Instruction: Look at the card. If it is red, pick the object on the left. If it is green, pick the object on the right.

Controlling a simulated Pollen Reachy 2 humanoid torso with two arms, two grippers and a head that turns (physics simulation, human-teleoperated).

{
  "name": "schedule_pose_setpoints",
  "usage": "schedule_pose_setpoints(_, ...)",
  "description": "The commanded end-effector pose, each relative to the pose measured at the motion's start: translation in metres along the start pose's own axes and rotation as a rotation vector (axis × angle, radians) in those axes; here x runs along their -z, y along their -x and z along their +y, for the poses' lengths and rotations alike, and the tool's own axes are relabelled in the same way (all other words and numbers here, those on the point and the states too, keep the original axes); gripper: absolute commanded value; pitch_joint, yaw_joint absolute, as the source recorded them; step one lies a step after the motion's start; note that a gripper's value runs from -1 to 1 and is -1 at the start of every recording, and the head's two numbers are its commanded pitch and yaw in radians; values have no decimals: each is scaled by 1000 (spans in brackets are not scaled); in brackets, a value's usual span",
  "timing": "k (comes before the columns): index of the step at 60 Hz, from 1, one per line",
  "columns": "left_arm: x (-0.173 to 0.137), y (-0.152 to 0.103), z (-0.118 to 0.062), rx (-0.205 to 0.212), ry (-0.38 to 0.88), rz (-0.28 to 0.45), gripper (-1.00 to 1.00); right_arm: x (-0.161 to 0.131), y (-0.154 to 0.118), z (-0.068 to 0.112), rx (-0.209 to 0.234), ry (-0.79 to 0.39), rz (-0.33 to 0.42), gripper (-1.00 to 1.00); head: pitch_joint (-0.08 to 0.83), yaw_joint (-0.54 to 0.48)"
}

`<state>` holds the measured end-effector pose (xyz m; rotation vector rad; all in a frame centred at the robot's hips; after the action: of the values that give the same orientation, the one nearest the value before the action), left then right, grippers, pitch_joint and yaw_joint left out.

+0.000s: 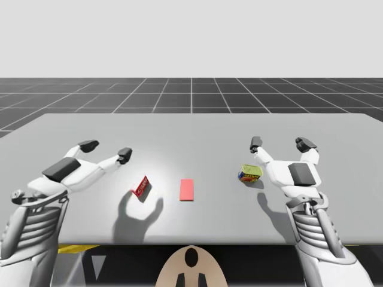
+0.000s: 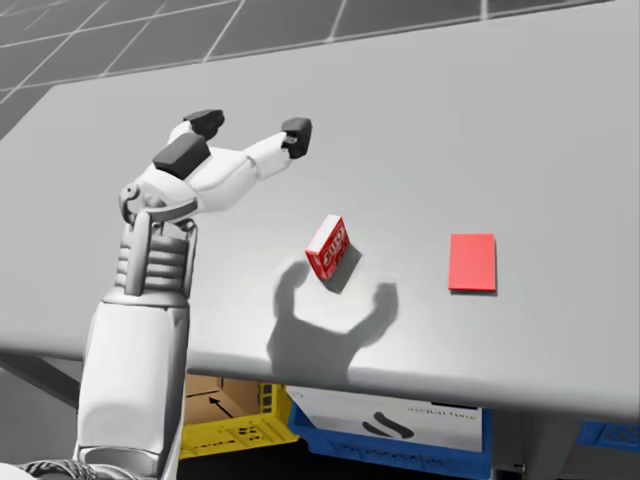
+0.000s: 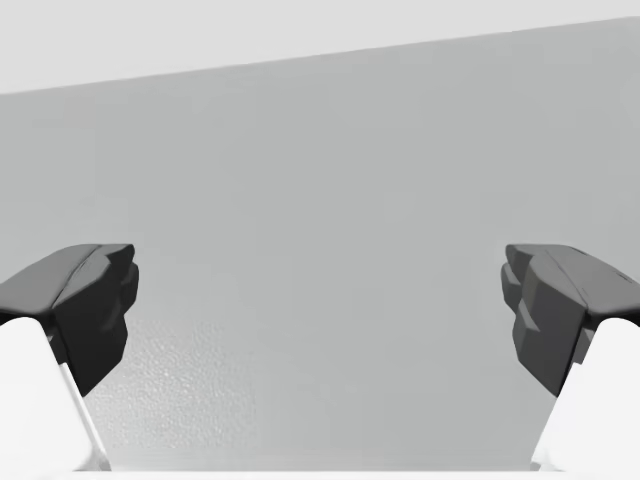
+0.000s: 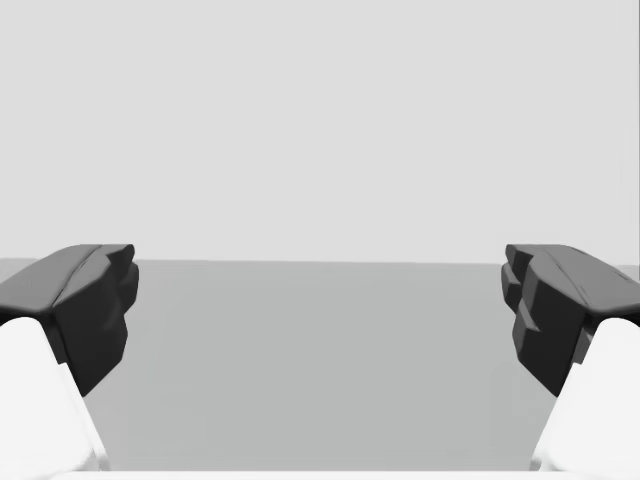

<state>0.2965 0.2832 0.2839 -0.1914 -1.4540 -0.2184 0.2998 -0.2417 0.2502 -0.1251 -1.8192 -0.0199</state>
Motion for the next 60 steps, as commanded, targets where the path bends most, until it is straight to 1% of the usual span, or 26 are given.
schedule_pose_setpoints(1,-44,-3,-9,3,94,58,-1000,-1,3,2,17,5,8,-1000,712,340)
schedule_pose_setpoints(5,-58,5,-12,19,110,94,-1000,-1,3,2,17,5,8,-1000,711,338)
schedule_pose_setpoints(9,-70,17,-14,28,123,127,-1000,-1,3,2,15,5,6,-1000,709,337)
schedule_pose_setpoints(12,-77,30,-18,46,131,159,-1000,-1,3,2,15,4,4,-1000,710,336)
schedule_pose_setpoints(14,-79,35,-19,44,134,171,-1000,-1,4,2,14,4,2,-1000,710,336)
schedule_pose_setpoints(15,-81,41,-20,33,137,185,-1000,0,4,2,13,4,1,-1000,711,335)
schedule_pose_setpoints(17,-83,53,-24,46,132,214,-1000,0,4,2,10,3,-1,-1000,713,335)
schedule_pose_setpoints(18,-84,56,-24,46,132,218,-1000,0,4,2,10,3,-1,-1000,713,334)
schedule_pose_setpoints(20,-83,62,-26,29,132,233,-1000,0,4,2,10,2,-1,-1000,713,334)
schedule_pose_setpoints(21,-84,71,-29,15,135,260,-1000,0,4,2,10,2,-3,-1000,712,335)
schedule_pose_setpoints(24,-83,79,-32,-5,136,275,-1000,0,4,3,9,0,-4,-1000,712,336)
schedule_pose_setpoints(25,-82,88,-35,-16,134,292,-1000,0,4,3,9,-1,-4,-1000,712,337)
schedule_pose_setpoints(27,-80,93,-37,-16,138,305,-1000,0,4,3,8,-2,-4,-1000,712,338)
schedule_pose_setpoints(30,-76,101,-39,-38,131,316,-1000,0,4,3,9,-3,-4,-1000,713,339)
schedule_pose_setpoints(32,-71,107,-41,-44,125,325,-1000,-1,4,4,9,-3,-3,-1000,711,338)
schedule_pose_setpoints(37,-61,112,-42,-58,116,327,-1000,-1,4,4,9,-3,-4,-1000,710,337)
schedule_pose_setpoints(40,-54,113,-42,-56,107,328,-1000,-1,4,4,10,-3,-5,-1000,709,338)
schedule_pose_setpoints(50,-24,119,-46,-39,50,346,-1000,-2,3,4,12,-2,-7,-1000,707,332)
schedule_pose_setpoints(60,-1,117,-52,-16,20,350,-1000,-2,1,3,14,-2,-9,-1000,707,324)
